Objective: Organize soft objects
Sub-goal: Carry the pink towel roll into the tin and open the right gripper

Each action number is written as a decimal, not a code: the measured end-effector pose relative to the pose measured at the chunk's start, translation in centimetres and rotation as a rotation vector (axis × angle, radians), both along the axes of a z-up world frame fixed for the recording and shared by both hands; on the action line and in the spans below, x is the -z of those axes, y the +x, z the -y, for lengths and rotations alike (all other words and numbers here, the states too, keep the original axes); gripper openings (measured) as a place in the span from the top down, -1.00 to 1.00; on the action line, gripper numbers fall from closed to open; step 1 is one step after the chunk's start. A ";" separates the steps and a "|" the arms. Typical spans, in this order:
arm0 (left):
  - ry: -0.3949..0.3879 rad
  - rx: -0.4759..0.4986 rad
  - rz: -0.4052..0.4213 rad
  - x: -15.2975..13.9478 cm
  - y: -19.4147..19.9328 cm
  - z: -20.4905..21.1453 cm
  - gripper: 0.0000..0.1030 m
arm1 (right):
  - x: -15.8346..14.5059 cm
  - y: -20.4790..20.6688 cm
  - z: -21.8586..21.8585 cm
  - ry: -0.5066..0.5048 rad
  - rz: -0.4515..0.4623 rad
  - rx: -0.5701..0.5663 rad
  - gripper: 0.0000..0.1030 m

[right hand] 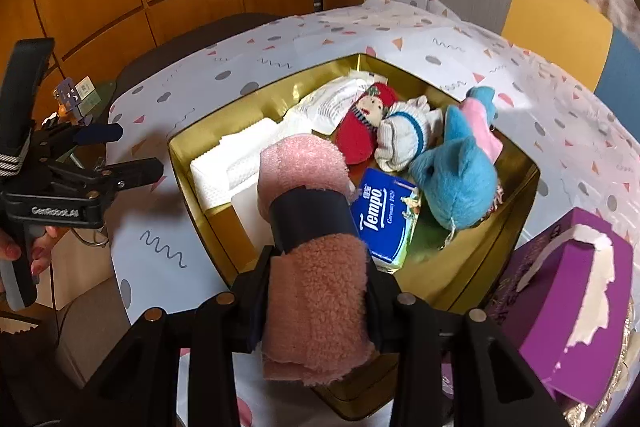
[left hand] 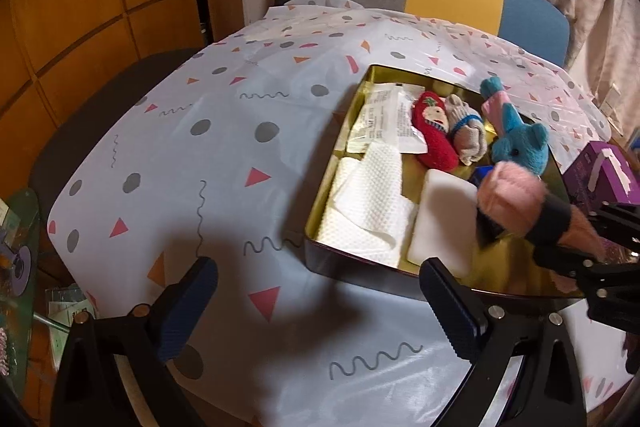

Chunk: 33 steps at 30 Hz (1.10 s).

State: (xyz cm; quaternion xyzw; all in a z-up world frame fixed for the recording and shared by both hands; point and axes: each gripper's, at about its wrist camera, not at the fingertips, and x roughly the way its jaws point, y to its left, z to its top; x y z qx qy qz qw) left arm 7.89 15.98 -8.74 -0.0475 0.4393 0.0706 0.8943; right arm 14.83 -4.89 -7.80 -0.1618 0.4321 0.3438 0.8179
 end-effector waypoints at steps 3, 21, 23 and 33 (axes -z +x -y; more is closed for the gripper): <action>0.015 0.015 -0.002 -0.1 0.1 0.6 -0.97 | 0.8 0.5 -0.4 -0.015 -0.031 -0.032 0.25; 0.003 0.108 -0.006 -0.9 1.0 4.2 -0.97 | -6.1 -4.8 7.1 0.269 0.151 0.098 0.15; 0.007 0.126 -0.007 -0.9 1.1 4.9 -0.97 | -7.5 -5.5 10.7 0.307 0.216 0.188 0.15; -0.052 0.176 -0.044 -0.3 1.7 6.8 -0.97 | -4.9 0.1 34.1 0.138 0.288 0.942 -0.38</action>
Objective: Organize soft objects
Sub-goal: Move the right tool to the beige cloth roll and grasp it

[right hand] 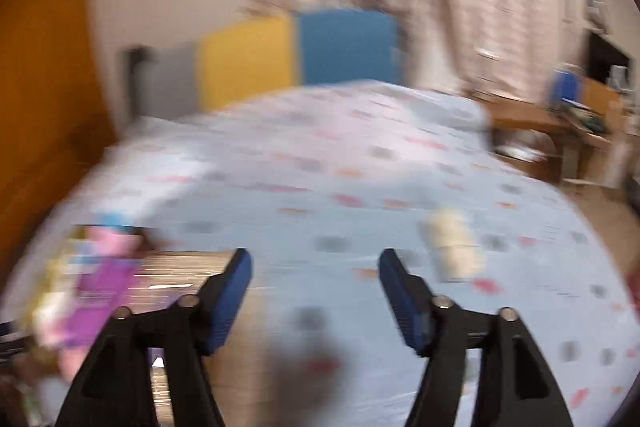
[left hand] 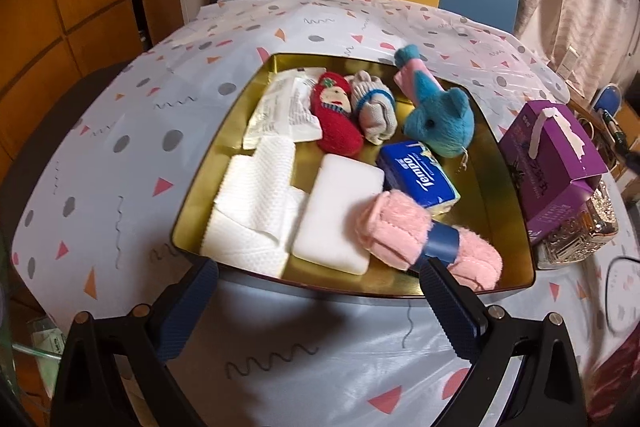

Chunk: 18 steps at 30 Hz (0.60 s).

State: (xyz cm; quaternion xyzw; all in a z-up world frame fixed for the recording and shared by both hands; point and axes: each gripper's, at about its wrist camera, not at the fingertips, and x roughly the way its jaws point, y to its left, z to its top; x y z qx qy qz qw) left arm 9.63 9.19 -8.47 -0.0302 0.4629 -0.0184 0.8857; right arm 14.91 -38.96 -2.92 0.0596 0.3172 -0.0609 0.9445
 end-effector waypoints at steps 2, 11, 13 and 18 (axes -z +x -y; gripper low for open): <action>-0.006 -0.004 -0.008 0.1 0.2 0.2 -0.97 | 1.9 2.4 3.9 0.007 -0.090 0.067 -0.39; 0.021 -0.026 -0.022 -0.2 1.7 0.8 -0.97 | 7.4 10.8 13.2 0.092 -0.290 0.227 -0.60; 0.029 -0.026 -0.019 -0.4 1.8 1.0 -0.97 | 8.6 12.0 13.4 0.057 -0.331 0.238 -0.60; 0.051 -0.026 -0.020 -0.3 2.0 1.3 -0.97 | 11.3 14.0 13.1 0.016 -0.431 0.240 -0.60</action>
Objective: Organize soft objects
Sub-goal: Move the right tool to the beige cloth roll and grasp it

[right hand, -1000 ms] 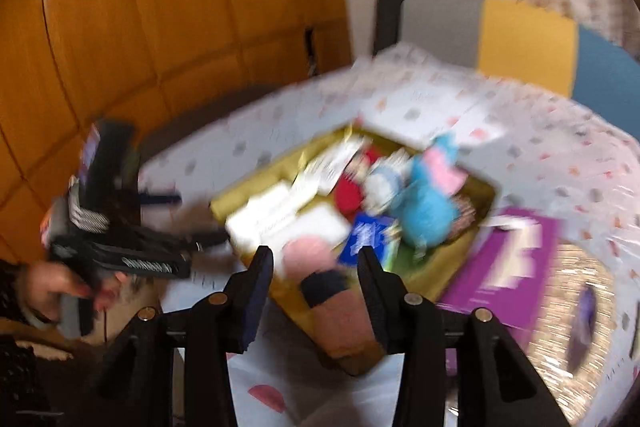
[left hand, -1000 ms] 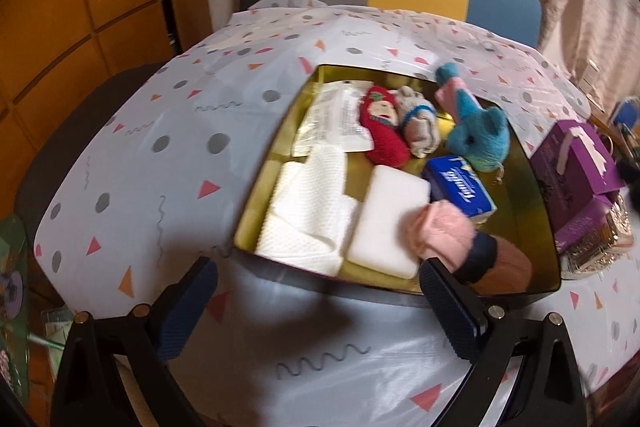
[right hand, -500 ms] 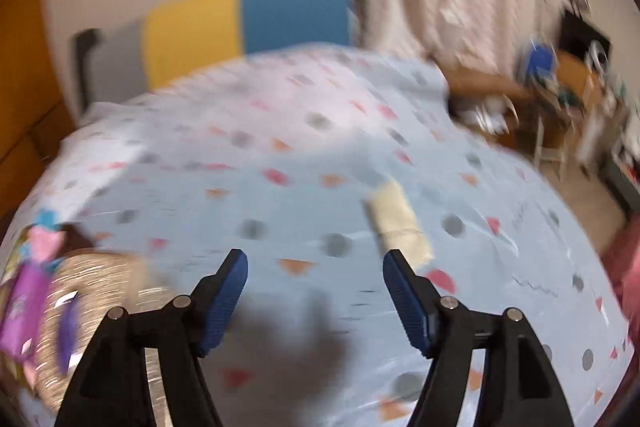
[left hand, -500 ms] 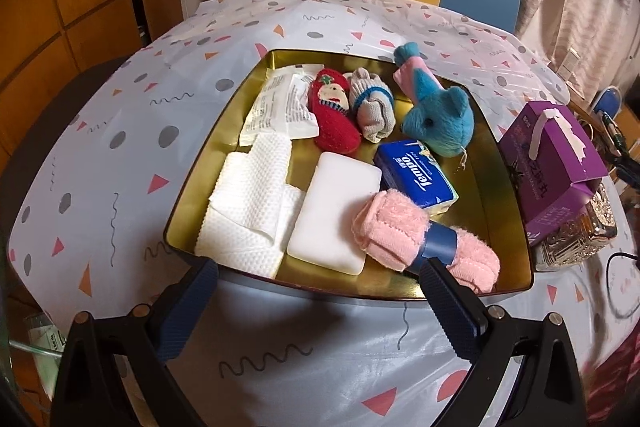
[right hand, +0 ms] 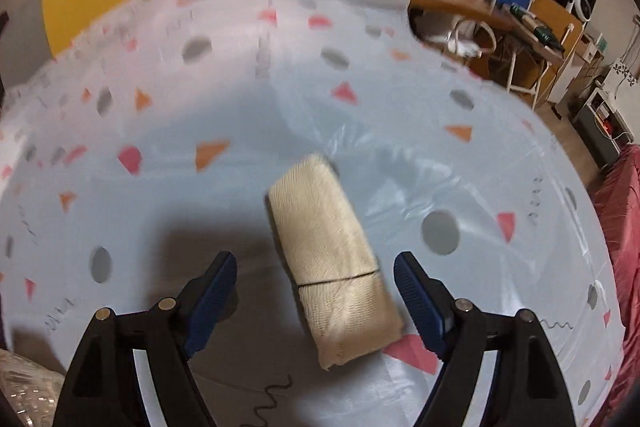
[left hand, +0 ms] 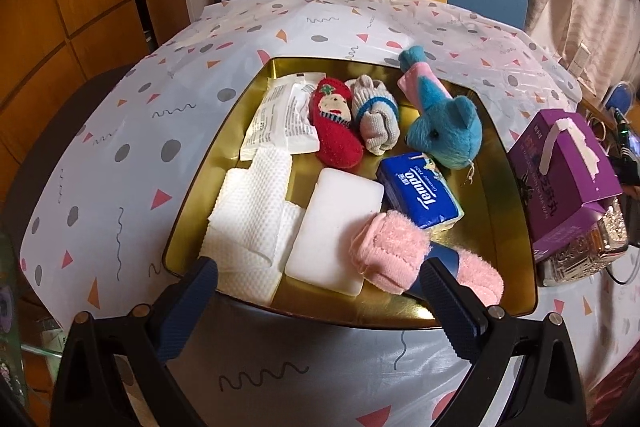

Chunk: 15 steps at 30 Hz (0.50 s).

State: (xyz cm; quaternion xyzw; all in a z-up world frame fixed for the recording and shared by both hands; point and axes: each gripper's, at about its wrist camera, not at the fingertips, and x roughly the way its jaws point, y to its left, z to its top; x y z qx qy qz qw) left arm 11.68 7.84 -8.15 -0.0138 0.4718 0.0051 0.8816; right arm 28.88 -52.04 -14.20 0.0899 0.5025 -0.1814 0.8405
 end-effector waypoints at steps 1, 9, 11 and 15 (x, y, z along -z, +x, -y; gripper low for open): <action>-0.001 0.001 -0.003 0.1 0.1 0.1 -0.97 | 0.6 0.1 -0.3 -0.013 -0.020 -0.008 -0.59; -0.004 -0.011 0.005 -0.1 0.2 0.0 -0.97 | 0.2 -2.5 -0.9 0.060 0.051 -0.015 0.17; 0.000 -0.012 0.017 -0.5 0.0 -0.2 -0.97 | -0.5 -3.8 -1.3 0.068 0.077 -0.013 0.17; 0.016 -0.010 0.039 -1.0 -0.8 -0.7 -0.97 | -4.1 -7.4 -3.4 0.099 0.201 -0.037 0.17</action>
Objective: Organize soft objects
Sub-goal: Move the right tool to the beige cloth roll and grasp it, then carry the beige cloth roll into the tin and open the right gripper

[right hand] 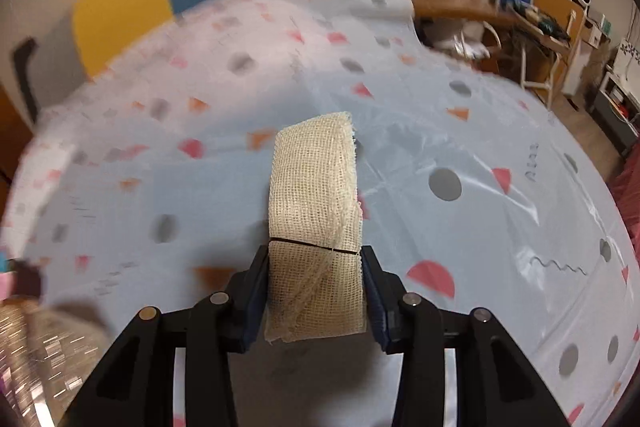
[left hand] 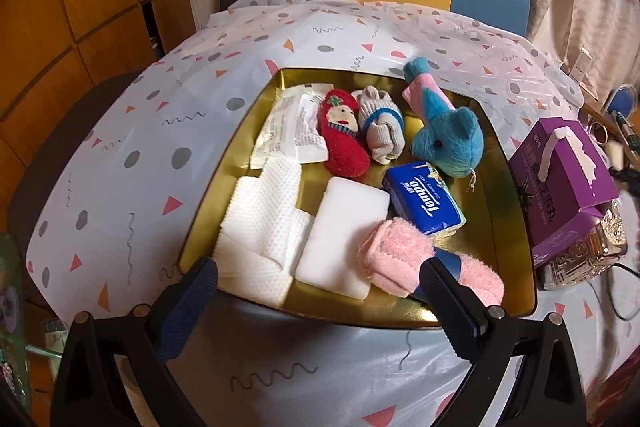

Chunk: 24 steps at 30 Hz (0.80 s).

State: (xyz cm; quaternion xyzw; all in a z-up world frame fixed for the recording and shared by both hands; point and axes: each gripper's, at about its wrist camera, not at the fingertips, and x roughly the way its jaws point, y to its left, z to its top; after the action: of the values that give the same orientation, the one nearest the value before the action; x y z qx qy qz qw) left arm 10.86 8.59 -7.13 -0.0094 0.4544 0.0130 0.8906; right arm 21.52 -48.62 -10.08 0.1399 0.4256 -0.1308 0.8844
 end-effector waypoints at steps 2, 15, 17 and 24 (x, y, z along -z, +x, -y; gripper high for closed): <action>0.010 0.004 0.006 -0.2 -0.5 -0.3 -0.97 | -2.6 -2.0 -2.4 -0.039 0.061 -0.047 0.17; 0.021 -0.012 0.049 -1.1 -4.0 -2.7 -1.00 | -16.3 -12.6 -22.7 -0.013 0.399 -0.478 0.16; 0.032 -0.009 0.066 -1.3 -4.6 -3.0 -1.00 | -16.6 -12.7 -25.3 0.011 0.399 -0.537 0.16; 0.076 -0.037 0.083 -1.6 -5.9 -3.9 -1.00 | -13.8 -11.0 -36.9 0.018 0.315 -0.746 0.16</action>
State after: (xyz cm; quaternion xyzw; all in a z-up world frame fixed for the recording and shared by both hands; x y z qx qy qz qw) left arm 4.97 12.52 -5.52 0.0157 0.4161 0.0463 0.9080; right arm 10.47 -11.73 3.74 0.0021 0.3075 0.2257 0.9244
